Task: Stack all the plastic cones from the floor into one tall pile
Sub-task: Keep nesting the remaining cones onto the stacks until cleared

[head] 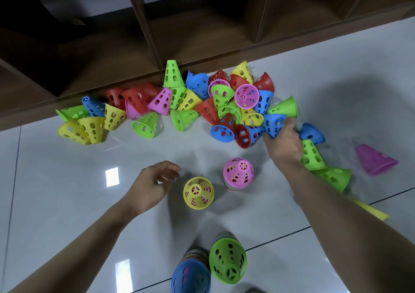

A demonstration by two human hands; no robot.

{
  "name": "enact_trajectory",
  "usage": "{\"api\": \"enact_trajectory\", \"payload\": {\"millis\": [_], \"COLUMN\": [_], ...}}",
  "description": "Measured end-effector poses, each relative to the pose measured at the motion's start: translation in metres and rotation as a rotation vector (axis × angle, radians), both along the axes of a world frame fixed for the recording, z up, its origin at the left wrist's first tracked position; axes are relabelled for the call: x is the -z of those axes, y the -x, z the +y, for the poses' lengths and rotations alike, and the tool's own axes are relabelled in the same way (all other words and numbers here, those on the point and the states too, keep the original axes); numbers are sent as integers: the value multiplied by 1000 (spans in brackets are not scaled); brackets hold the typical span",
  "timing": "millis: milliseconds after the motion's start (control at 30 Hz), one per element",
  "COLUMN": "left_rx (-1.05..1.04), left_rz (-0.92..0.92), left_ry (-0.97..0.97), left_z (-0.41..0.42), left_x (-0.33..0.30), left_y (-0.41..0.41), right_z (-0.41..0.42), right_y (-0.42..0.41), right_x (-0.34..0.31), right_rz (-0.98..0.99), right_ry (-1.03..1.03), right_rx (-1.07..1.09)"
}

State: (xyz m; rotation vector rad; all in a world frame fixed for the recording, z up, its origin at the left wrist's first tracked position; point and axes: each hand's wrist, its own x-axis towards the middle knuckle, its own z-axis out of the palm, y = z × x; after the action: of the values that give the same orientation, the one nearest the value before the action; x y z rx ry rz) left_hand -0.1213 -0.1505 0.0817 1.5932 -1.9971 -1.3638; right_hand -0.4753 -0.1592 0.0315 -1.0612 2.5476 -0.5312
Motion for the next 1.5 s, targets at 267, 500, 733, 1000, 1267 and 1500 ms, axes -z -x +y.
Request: {"api": "enact_trajectory", "payload": {"millis": [267, 500, 733, 1000, 1267, 1500], "left_rx": [-6, -56, -96, 168, 172, 120], "left_rz": [-2, -44, -184, -574, -711, -708], "left_ry": [-23, 42, 311, 459, 454, 376], "left_z": [6, -1, -52, -118, -122, -81], "left_x": [3, 13, 30, 40, 42, 31], "left_y": [-9, -11, 6, 47, 61, 50], "right_z": [-10, 19, 82, 89, 88, 84], "right_y": [4, 1, -30, -41, -47, -64], "right_x": [6, -31, -99, -114, -118, -72], "right_rz": [-97, -211, -491, -269, -217, -154], "right_ry": [47, 351, 386, 366, 310, 146], "right_rx": [54, -59, -248, -538, -681, -692]}}
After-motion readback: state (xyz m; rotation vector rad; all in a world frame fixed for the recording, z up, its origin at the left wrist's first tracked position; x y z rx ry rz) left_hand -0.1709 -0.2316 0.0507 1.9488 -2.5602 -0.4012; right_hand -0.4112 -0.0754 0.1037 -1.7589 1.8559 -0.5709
